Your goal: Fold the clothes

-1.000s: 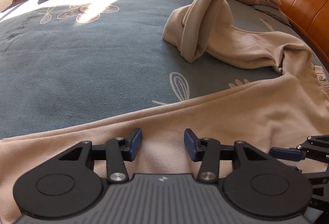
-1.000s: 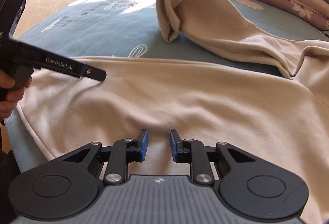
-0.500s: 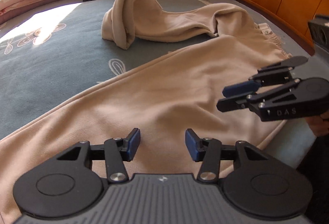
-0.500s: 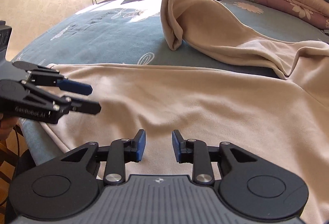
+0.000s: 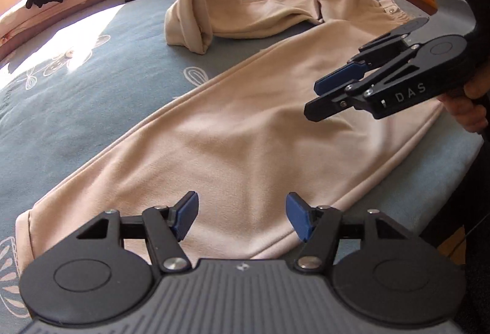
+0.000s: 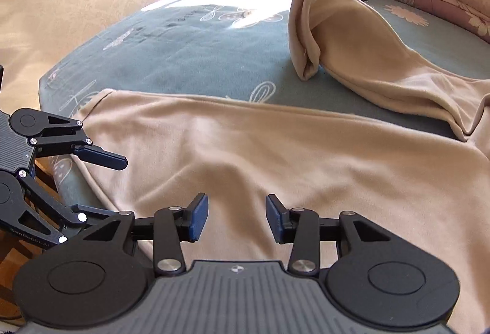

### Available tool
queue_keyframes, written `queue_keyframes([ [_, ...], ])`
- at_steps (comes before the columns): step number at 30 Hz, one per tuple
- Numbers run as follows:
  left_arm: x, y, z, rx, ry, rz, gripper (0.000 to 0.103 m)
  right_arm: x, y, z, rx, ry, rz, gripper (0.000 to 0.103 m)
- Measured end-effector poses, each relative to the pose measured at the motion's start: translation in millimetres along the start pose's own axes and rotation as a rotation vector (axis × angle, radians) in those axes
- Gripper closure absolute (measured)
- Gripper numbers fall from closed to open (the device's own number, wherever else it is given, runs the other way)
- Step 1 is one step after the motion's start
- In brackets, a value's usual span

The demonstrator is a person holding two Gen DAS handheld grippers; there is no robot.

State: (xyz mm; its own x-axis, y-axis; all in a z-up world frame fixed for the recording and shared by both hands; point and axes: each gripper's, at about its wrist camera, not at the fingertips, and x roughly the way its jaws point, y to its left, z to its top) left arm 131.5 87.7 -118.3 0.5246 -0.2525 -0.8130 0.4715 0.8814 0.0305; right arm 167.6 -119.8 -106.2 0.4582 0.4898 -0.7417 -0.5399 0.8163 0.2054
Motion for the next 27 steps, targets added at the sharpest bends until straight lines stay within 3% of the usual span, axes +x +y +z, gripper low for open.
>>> queue_keyframes([
  [1,3,10,-3,-0.028,0.011,0.021,0.04,6,1,8,0.008,-0.025,0.002,0.059],
  [4,6,37,-25,-0.135,0.071,0.057,0.04,39,1,15,0.066,0.011,0.021,0.081],
  [8,-12,55,-58,-0.216,0.073,0.002,0.037,53,33,-2,-0.002,0.068,0.092,0.08],
  [10,-21,59,-61,-0.209,0.078,0.013,0.037,48,46,-4,-0.07,0.092,0.11,0.08],
  [12,-27,67,-52,-0.21,0.019,0.039,0.037,43,46,7,-0.067,0.075,0.133,0.08],
  [14,-28,78,-40,-0.233,-0.05,0.034,0.037,39,45,16,-0.06,-0.008,0.091,0.08],
  [17,-9,95,-27,-0.26,-0.059,0.031,0.036,60,44,25,-0.025,0.021,0.115,0.08],
  [20,15,114,-31,-0.277,-0.007,0.12,0.036,86,58,25,-0.083,0.008,0.058,0.082],
  [23,5,135,-39,-0.356,-0.028,0.091,0.036,98,57,41,-0.017,0.018,0.061,0.081],
  [27,-12,144,-33,-0.355,-0.083,0.088,0.036,81,53,49,0.001,0.024,0.074,0.079],
])
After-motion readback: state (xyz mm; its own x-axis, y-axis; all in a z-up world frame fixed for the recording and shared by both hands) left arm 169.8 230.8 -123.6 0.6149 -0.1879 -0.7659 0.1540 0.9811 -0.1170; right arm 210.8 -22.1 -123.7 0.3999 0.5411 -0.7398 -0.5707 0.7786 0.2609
